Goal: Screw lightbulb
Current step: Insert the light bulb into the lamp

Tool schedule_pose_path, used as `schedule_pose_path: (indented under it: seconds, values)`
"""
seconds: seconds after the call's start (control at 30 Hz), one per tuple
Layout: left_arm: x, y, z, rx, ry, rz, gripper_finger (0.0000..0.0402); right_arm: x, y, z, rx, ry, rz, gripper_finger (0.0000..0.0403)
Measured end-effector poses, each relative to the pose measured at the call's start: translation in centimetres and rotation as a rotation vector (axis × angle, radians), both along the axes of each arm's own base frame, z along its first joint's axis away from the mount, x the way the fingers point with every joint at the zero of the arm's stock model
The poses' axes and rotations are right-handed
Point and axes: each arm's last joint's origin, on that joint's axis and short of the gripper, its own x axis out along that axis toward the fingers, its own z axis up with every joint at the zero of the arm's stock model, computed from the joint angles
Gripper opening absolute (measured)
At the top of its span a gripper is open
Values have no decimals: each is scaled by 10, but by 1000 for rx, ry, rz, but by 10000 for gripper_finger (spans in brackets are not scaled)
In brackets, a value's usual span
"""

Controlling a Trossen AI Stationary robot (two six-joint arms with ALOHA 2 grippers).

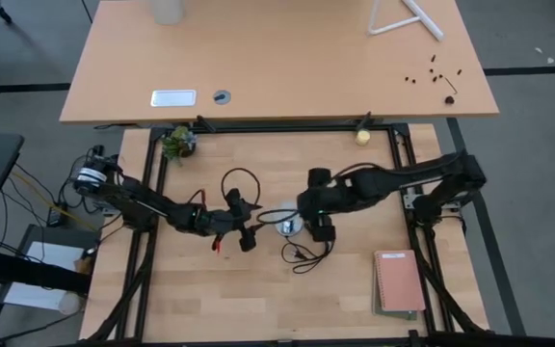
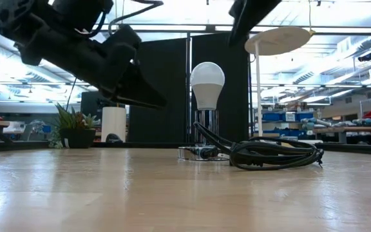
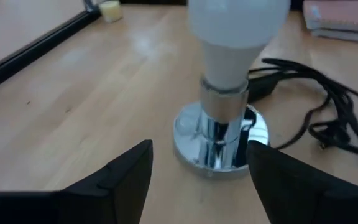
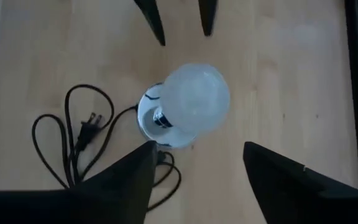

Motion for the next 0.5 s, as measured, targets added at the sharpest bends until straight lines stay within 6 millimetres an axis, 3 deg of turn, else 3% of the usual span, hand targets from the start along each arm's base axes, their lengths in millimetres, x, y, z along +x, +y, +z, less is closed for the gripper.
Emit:
schedule_pose_path:
  seconds: [0.2, 0.5]
  values:
    - [10, -3, -16, 32, -6, -55, 290, 25, 2, 8, -37, 5, 97, 304]
    - [21, 3, -33, 59, -70, -33, 294, 43, -11, -2, -50, 32, 133, 385]
